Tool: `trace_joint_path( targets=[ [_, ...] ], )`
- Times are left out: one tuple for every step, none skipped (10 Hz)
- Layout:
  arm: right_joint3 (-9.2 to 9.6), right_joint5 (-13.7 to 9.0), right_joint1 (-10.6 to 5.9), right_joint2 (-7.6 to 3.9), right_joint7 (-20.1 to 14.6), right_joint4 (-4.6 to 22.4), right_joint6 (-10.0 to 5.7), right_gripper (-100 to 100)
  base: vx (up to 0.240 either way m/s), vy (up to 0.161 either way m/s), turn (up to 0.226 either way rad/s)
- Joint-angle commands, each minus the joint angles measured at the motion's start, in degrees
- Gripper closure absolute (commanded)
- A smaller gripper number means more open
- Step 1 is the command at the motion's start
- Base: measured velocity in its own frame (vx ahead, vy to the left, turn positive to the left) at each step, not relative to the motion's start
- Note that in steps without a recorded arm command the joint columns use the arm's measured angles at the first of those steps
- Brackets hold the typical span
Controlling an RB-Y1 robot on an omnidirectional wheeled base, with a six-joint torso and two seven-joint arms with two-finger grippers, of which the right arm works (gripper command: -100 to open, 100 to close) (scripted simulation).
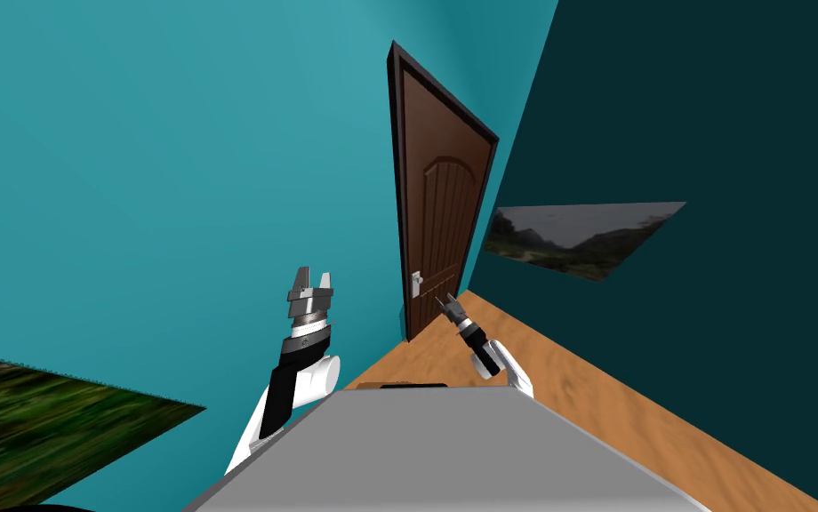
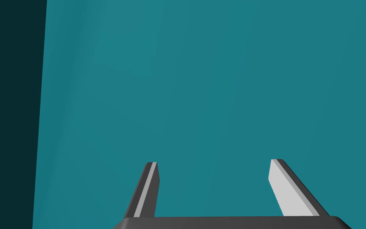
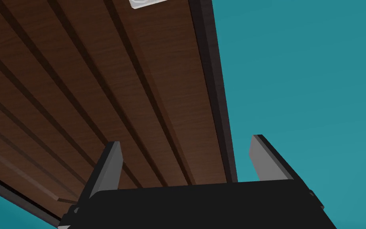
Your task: Pull the door open
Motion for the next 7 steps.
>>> trace_joint_path(
  targets=[
    [0.11, 1.53, -0.70, -0.07, 1.16, 1.82, -0.73, -100, 0.098, 0.003, 0.002],
    [0.18, 2.46, -1.15, -0.22, 1.70, 2.81, -1.04, -100, 0.090, -0.002, 0.005],
    [0.32, 4.10, -1.94, -0.50, 2.67, 4.56, -1.60, -100, 0.131, 0.004, 0.006],
    [0.39, 4.90, -2.32, -0.64, 3.14, 5.40, -1.87, -100, 0.141, 0.011, 0.004],
    [0.51, 6.41, -3.05, -0.89, 4.03, 7.01, -2.38, -100, 0.139, -0.004, 0.002],
    [0.62, 7.68, -3.66, -1.10, 4.78, 8.36, -2.81, -100, 0.154, 0.003, 0.008],
    [0.67, 8.31, -3.97, -1.20, 5.15, 9.04, -3.02, -100, 0.128, 0.004, 0.003]
  ],
)
